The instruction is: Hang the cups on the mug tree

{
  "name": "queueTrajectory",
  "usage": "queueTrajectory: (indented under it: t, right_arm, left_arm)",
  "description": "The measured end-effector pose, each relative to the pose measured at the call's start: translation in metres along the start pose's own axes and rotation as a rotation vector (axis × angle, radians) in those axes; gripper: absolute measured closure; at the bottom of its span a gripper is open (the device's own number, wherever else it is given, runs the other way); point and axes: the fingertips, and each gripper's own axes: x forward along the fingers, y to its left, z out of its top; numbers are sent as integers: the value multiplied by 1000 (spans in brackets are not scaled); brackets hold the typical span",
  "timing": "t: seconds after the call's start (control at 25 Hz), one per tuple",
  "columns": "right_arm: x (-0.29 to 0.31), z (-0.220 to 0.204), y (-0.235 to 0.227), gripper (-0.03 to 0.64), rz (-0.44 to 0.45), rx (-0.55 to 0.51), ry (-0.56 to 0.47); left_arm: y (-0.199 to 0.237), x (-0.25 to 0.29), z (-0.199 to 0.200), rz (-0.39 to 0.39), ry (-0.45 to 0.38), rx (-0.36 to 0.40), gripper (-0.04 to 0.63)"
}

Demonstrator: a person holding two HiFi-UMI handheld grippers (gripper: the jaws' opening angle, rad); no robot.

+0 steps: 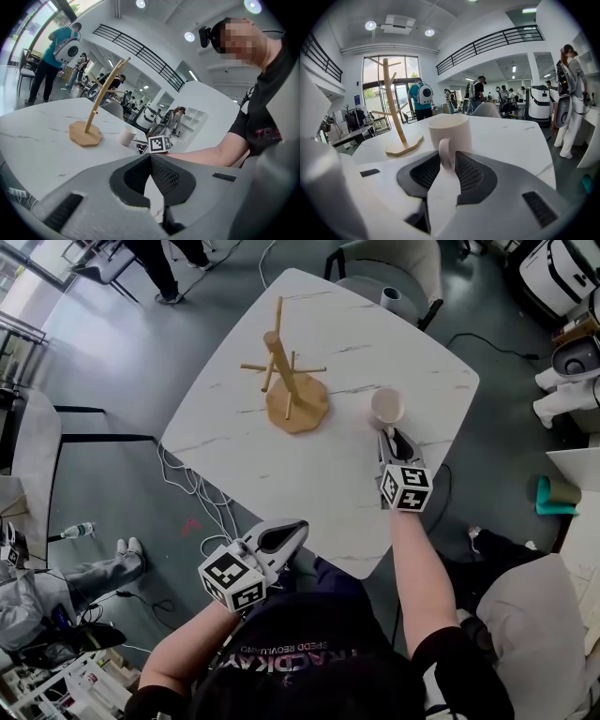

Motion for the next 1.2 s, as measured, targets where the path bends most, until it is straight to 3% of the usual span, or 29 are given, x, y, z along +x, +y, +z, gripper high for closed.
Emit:
queueTrajectory:
  t: [0.32,0.84,1.2]
  right_arm:
    - [6,-2,-4,543,-3,-2,-17]
    - [-1,9,-4,571,0,-115,-45]
    - [-7,28,0,575,-10,-153,-60]
  left_arm:
    - [2,4,-4,35,-3,-16,598]
    - [-1,9,-6,85,-22,-24,598]
    - [-4,4,-5,55,-33,-5,598]
